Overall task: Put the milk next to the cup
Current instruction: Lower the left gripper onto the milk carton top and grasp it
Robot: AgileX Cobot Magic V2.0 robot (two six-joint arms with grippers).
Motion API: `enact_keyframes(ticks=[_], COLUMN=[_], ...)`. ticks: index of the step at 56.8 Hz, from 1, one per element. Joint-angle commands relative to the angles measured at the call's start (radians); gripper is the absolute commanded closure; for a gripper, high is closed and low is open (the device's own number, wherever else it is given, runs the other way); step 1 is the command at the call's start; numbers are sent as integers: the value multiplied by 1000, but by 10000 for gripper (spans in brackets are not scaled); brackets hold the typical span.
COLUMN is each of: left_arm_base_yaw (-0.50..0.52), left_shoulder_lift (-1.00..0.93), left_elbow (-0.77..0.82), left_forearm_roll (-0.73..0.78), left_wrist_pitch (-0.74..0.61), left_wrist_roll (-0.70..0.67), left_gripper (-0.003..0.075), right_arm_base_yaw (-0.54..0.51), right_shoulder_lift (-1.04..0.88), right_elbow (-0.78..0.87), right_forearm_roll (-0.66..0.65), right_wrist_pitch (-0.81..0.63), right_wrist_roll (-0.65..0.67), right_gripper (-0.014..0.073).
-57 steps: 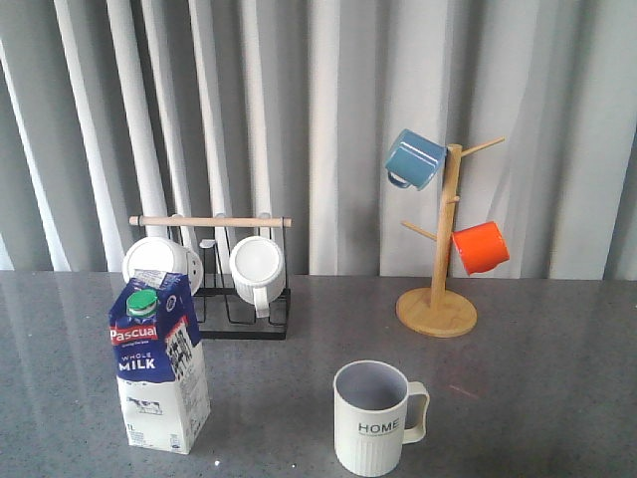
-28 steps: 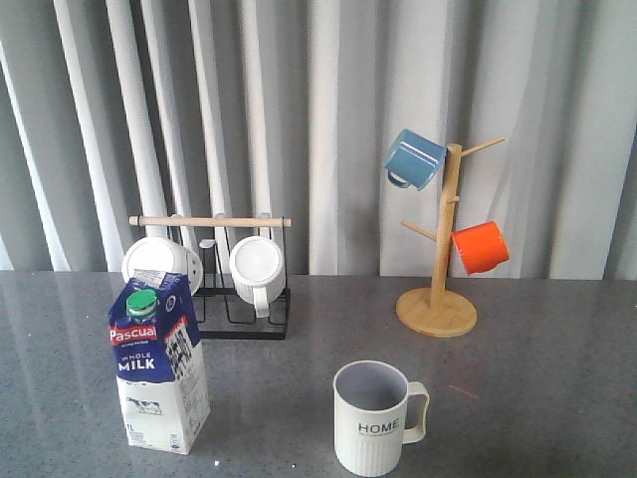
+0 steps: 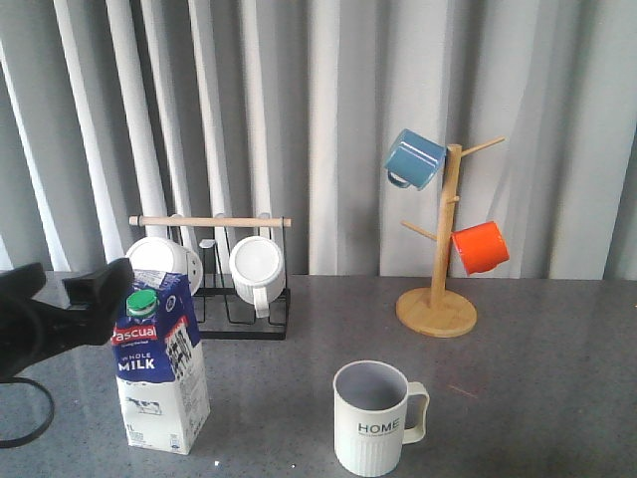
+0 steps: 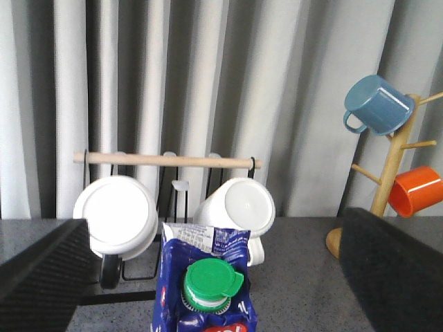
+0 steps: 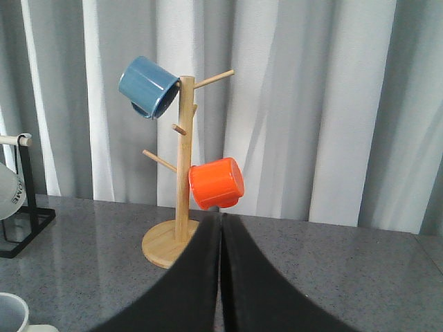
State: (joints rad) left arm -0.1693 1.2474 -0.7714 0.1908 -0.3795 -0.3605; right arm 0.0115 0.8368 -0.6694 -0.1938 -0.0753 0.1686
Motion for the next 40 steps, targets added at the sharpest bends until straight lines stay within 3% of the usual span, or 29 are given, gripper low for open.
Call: enact_keyframes(ticks=[1,26,35,40], left_arm_base_yaw=[-5,-23,-22,-22], left_shoulder_lift=[55,303,368,393], left_elbow=[-53,-53,-103,-146], left_forearm_roll=[-4,3,3,4], left_wrist_pitch=[-114,-298,-243,-196], left_wrist_roll=[-28,-27,-25,-12], left_gripper=[-2,3,13,62], right_arm_base_yaw=[-4,-4,-4,-4], right_shoulder_lift=[-5,-5,-5,-5], right_elbow=[-34,-34,-34,-34], right_forearm_roll=[2,2,2,2], right_wrist_pitch=[-65,-65,-65,-65], right_wrist_roll=[-5,-5,-5,-5], right_gripper=[602,602,602,602])
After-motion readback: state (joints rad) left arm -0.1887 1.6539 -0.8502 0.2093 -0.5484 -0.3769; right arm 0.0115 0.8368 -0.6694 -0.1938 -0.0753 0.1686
